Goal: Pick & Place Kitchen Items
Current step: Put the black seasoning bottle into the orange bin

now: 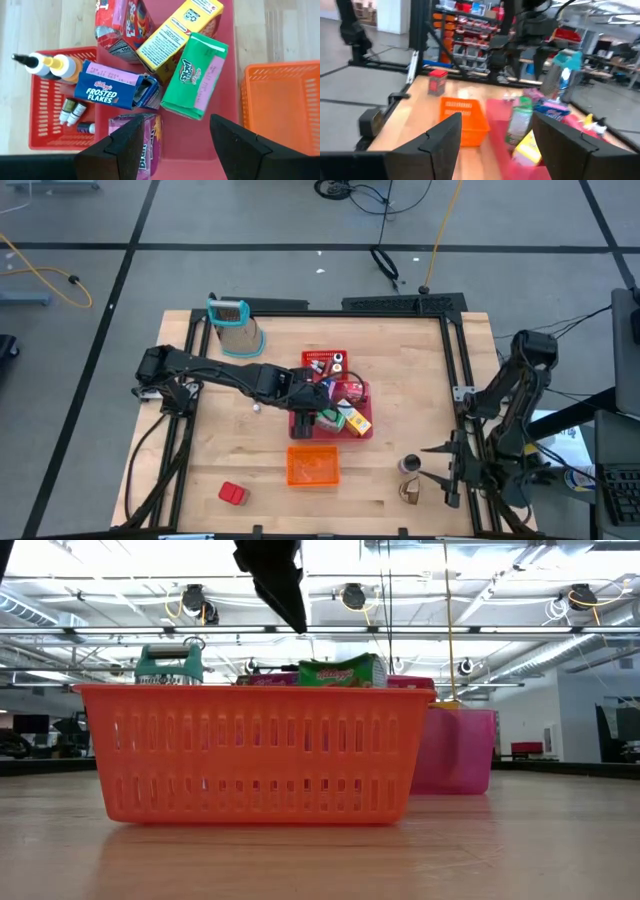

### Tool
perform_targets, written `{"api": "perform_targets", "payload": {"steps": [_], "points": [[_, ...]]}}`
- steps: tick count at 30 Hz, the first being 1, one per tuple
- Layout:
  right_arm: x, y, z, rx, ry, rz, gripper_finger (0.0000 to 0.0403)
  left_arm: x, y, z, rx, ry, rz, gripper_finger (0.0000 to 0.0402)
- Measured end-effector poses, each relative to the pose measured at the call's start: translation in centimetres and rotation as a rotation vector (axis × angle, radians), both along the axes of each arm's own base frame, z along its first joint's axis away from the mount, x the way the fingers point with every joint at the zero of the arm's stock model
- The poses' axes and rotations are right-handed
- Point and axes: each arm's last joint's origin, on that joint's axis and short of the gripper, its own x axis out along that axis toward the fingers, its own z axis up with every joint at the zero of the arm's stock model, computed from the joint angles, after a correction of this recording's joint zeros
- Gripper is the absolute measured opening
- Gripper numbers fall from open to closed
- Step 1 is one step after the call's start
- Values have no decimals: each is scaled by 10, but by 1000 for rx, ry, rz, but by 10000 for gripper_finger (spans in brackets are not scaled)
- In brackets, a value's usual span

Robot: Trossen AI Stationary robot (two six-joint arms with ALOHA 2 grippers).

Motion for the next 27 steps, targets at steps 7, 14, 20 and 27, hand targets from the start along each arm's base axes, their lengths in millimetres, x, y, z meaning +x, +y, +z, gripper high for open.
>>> {"api": "perform_targets", "payload": {"steps": [7, 14, 20, 27], "points": [[1, 5, -15, -23, 15, 10, 238, 1, 0, 0, -22, -15, 37, 225], [-1, -3, -29, 47, 15, 9, 238, 1, 0, 1, -16, -18, 24, 225], [3, -18, -50, 137, 75, 50, 238, 5, -1, 3, -23, -63, 23, 225], [13, -29, -63, 183, 170, 88, 238, 5, -1, 3, -23, -65, 22, 225]]}}
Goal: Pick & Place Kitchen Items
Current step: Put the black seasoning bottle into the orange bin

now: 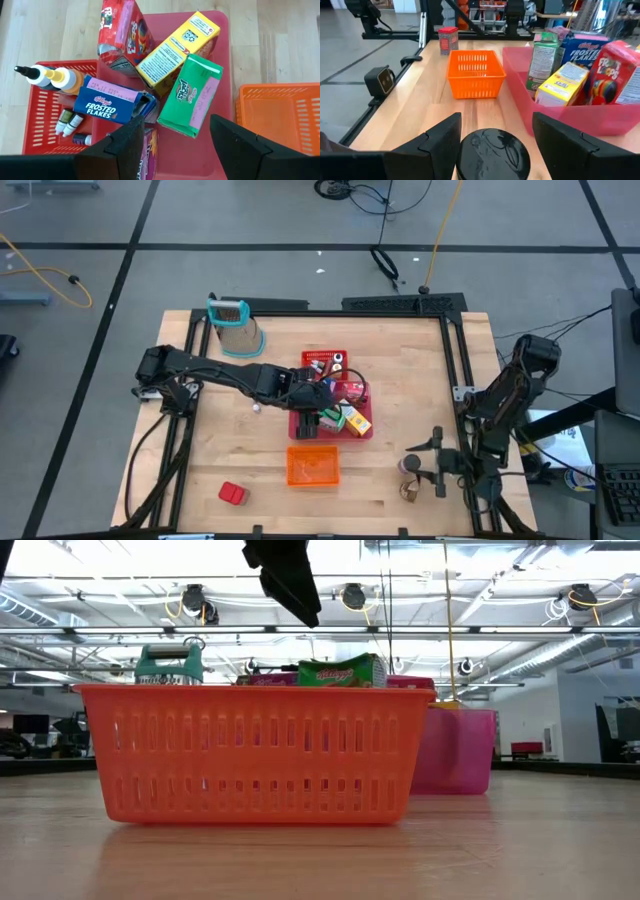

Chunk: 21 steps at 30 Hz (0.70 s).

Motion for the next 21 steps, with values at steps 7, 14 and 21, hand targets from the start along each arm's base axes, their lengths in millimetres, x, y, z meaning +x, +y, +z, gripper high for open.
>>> {"api": "perform_targets", "payload": {"steps": [7, 14, 21], "points": [[1, -3, -4, 61, 31, 13, 238, 0, 0, 0, 0, 0, 0, 225], [1, -2, -6, 64, 71, 52, 238, 0, 0, 0, 0, 0, 0, 225], [3, -6, -11, 102, 134, 60, 238, 0, 0, 0, -1, 1, 0, 225]]}}
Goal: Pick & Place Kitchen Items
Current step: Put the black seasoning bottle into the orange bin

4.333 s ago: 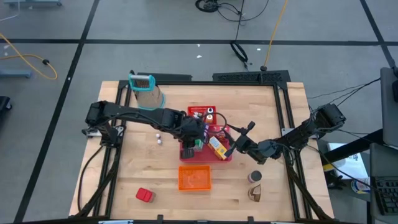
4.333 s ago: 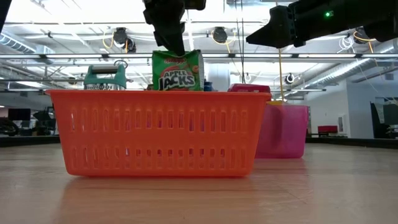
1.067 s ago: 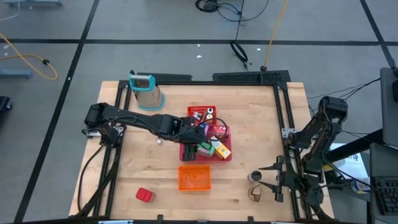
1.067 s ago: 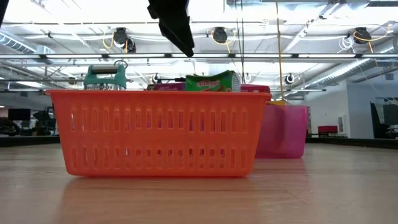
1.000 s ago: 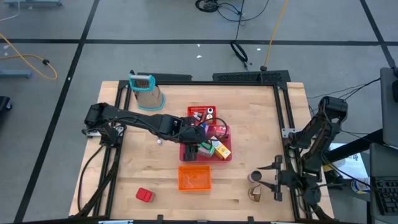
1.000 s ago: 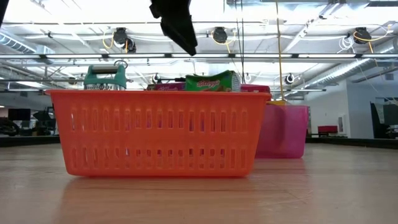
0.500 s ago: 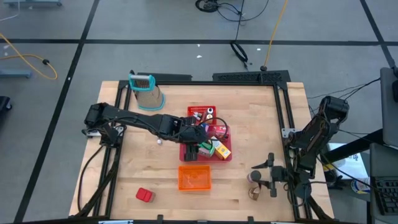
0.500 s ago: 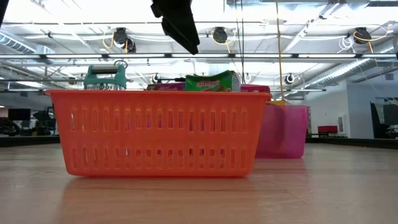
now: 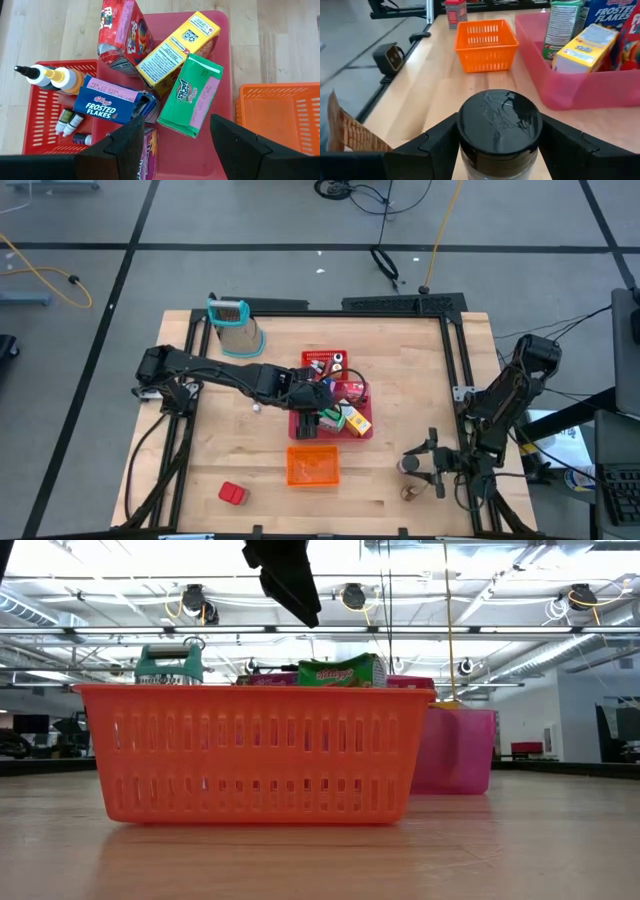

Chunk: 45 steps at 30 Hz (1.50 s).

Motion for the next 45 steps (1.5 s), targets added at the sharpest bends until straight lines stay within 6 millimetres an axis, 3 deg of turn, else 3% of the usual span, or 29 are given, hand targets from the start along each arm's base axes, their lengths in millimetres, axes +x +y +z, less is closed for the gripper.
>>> {"api": "perform_targets", "payload": {"steps": [8, 15, 23, 31, 40, 45], "points": [[5, -3, 0, -37, -1, -18, 201, 0, 0, 0, 0, 0, 0, 225], [5, -2, 2, -53, -9, -3, 201, 0, 0, 0, -1, 0, 2, 225], [15, -13, 28, -54, -104, -71, 201, 0, 0, 0, -4, 4, 1, 225], [47, -28, 63, 13, -228, 8, 201, -1, -1, -1, -24, 8, 20, 225], [96, -35, 67, -2, -180, 63, 201, -6, -18, -2, -24, 38, -32, 225], [123, -29, 76, -41, -179, 110, 201, -17, -28, 11, -14, 8, -65, 225]]}}
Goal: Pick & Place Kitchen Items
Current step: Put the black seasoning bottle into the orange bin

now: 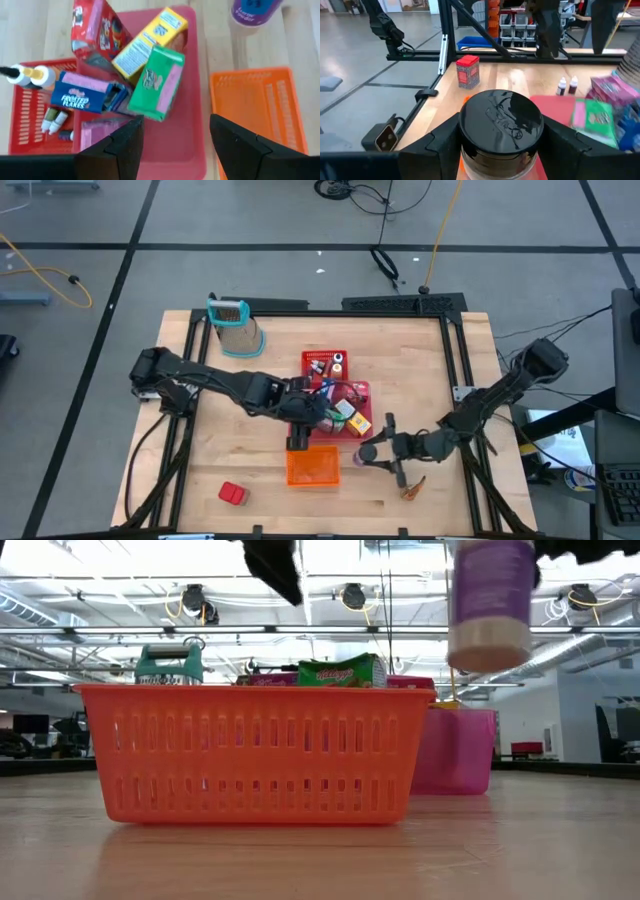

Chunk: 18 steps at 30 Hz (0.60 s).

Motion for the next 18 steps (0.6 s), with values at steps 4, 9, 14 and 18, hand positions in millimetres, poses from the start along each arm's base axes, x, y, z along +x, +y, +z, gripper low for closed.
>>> {"api": "perform_targets", "payload": {"steps": [4, 9, 14, 18], "points": [[20, 4, 4, -24, 0, 16, 201, -11, -6, 13, 20, -37, 1, 225], [44, 2, -1, -30, 16, 28, 201, -26, -16, 27, 55, -69, -12, 225], [66, -3, -8, -22, 21, 25, 201, -36, -24, 30, 90, -58, -1, 225], [79, -6, -14, -32, 40, 1, 201, -41, -27, 31, 111, -49, 22, 225]]}}
